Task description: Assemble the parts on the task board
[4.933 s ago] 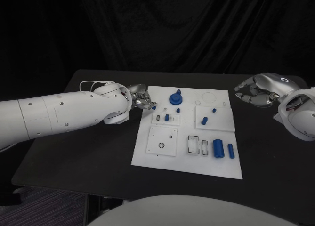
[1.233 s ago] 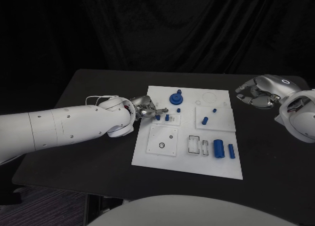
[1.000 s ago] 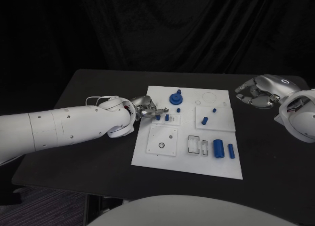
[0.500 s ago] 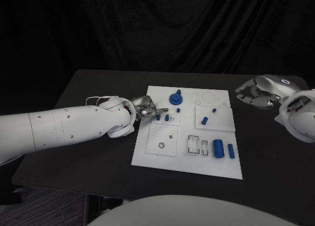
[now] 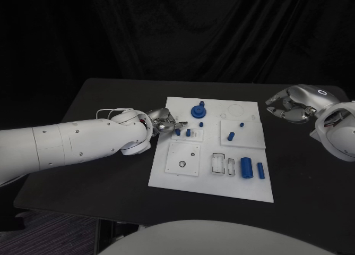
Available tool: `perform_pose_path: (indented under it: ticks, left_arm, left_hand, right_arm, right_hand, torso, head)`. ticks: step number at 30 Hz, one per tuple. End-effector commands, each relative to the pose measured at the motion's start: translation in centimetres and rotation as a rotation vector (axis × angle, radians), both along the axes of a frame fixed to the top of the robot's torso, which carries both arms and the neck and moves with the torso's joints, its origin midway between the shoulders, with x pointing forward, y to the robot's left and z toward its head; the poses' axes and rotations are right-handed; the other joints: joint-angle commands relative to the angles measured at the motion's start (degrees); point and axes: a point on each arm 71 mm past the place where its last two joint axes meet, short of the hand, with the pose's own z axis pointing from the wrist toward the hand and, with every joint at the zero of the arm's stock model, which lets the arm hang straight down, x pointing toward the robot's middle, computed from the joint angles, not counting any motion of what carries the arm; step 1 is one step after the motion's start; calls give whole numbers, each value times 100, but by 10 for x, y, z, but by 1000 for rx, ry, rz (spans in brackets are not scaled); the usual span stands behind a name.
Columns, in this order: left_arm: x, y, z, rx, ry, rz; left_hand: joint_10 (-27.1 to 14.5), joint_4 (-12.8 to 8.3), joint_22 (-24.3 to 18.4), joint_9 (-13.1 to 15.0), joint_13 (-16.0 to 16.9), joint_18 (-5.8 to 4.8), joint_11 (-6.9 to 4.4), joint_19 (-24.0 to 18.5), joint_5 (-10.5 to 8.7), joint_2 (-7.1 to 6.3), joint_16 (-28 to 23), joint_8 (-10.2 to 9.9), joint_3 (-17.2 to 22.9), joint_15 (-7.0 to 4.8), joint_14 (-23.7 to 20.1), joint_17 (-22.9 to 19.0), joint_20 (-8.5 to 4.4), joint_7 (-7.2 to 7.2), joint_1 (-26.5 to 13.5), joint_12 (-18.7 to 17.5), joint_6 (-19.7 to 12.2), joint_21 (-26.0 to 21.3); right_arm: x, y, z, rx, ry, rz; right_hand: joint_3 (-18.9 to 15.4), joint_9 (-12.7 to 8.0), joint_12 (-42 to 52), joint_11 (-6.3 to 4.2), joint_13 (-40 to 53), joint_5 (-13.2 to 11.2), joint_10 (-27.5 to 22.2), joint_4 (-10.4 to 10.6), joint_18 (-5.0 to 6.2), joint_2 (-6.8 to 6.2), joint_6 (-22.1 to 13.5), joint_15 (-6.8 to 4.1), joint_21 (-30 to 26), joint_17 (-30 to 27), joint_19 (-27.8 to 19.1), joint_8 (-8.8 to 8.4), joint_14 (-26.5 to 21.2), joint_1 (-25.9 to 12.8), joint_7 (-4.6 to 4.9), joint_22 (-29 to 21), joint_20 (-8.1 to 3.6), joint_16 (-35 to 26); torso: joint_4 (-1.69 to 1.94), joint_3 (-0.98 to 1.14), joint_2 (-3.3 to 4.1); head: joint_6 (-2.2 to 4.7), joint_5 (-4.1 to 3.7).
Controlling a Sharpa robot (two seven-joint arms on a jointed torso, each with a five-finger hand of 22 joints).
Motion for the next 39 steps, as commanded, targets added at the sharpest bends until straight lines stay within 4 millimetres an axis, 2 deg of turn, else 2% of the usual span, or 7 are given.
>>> perform_pose_path:
  ticks: [1,3,7,10,33,37,39]
  left_arm:
    - [-1,-1,-1,0,4,-6]
    - [-1,0,-1,0,4,-6]
    - [-1,0,-1,0,3,-7]
    - [-1,0,-1,-1,3,-8]
    - [0,-2,1,-20,-17,-26]
    - [0,-1,2,-29,-38,-25]
    - [1,0,5,-32,-79,-32]
  left_hand:
    - [586,-9,1112,128,1504,-5,-42,20,91,-1,15,31,-32,-27,605,1509,-28,-8,82,15,-44,14]
    - [586,-9,1111,125,1504,-4,-43,17,198,13,15,53,-46,-28,605,1509,-29,-10,140,15,-65,10]
    - [586,-11,1108,123,1504,-2,-44,11,253,21,15,69,-53,-28,605,1509,-29,-11,179,15,-76,0]
    - [586,-12,1106,119,1504,0,-46,6,370,32,15,96,-56,-28,605,1509,-30,-14,270,15,-97,-7]
    - [586,-3,1105,121,1504,1,-53,1,518,156,15,160,-8,-32,605,1509,-32,-25,387,15,-106,-10]
    - [586,-4,1104,121,1504,2,-53,-1,521,161,15,162,-7,-32,605,1509,-32,-25,390,15,-107,-13]
    - [586,-21,1107,121,1504,0,-55,2,526,101,15,173,-9,-32,605,1509,-34,-26,489,15,-143,-4]
  right_arm:
    - [0,-1,-1,-5,7,-11]
    - [0,-1,-1,-5,7,-11]
    - [0,-1,-1,-5,7,-11]
    - [0,-1,-1,-5,7,-11]
    - [0,-1,-2,-7,11,-13]
    - [0,-2,-2,-7,11,-14]
    - [0,-2,-2,-7,11,-15]
  right_hand:
    - [37,-5,-22,-10,-344,24,-35,4,76,-24,27,15,-27,-7,126,-26,293,-11,6,1108,37,-29]
    - [37,-5,-22,-10,-344,24,-35,4,76,-24,27,15,-27,-7,126,-26,293,-11,6,1108,37,-29]
    - [37,-5,-22,-10,-344,24,-35,4,76,-24,27,15,-27,-7,126,-26,293,-11,6,1108,37,-29]
    - [37,-5,-22,-10,-344,24,-35,4,76,-24,27,15,-27,-7,126,-26,293,-11,6,1108,37,-29]
    - [44,-5,-20,-9,-340,25,-34,-2,77,-23,34,15,-30,-17,125,-24,292,-13,7,1108,37,-34]
    - [44,-5,-20,-9,-340,25,-34,-2,77,-23,34,15,-30,-17,125,-24,292,-13,7,1108,37,-34]
    - [44,-5,-20,-9,-340,25,-34,-2,77,-23,34,15,-30,-17,125,-24,292,-13,7,1108,37,-34]
  torso:
    - [3,-1,2]
    - [3,-1,3]
    - [3,0,2]
    - [3,0,0]
    - [5,0,2]
    - [5,-1,1]
    - [6,-2,2]
  head:
    - [1,0]
    - [1,-2]
    - [1,-1]
    - [1,1]
    - [1,10]
    - [1,14]
    - [1,7]
